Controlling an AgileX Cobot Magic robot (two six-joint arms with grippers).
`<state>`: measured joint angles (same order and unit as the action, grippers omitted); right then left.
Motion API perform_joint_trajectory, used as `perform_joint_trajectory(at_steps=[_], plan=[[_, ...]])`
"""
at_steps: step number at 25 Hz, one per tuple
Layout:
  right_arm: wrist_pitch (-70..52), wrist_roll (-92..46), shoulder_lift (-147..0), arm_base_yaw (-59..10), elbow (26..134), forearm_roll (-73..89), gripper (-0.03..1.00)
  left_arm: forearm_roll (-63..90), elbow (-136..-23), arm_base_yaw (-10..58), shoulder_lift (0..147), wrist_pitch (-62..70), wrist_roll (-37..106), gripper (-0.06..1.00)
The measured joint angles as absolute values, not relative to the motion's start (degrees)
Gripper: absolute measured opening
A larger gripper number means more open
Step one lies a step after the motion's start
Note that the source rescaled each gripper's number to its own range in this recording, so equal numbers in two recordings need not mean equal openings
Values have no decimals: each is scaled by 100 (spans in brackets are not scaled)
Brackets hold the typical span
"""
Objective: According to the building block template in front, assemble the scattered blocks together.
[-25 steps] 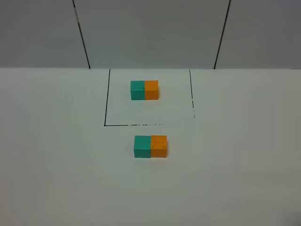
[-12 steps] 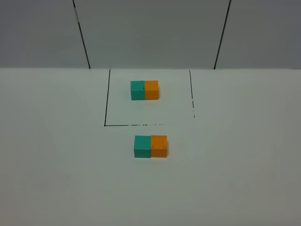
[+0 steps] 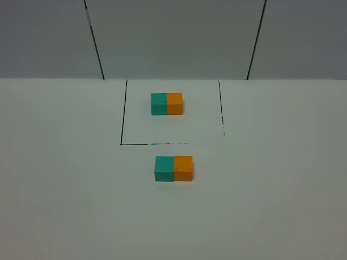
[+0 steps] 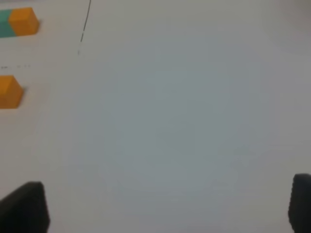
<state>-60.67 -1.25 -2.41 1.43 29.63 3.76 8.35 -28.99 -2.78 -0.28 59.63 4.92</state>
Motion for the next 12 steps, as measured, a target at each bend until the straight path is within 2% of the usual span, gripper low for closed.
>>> perform_joint_trajectory(at_steps=[9,12], plan=[[-6071,-137,-235,143,2849,379,78,835,-2899,-278,-28,5963,492,67],[-6071,-142,-235,143,2849,379,74,835,-2899,-278,-28,5963,492,67]])
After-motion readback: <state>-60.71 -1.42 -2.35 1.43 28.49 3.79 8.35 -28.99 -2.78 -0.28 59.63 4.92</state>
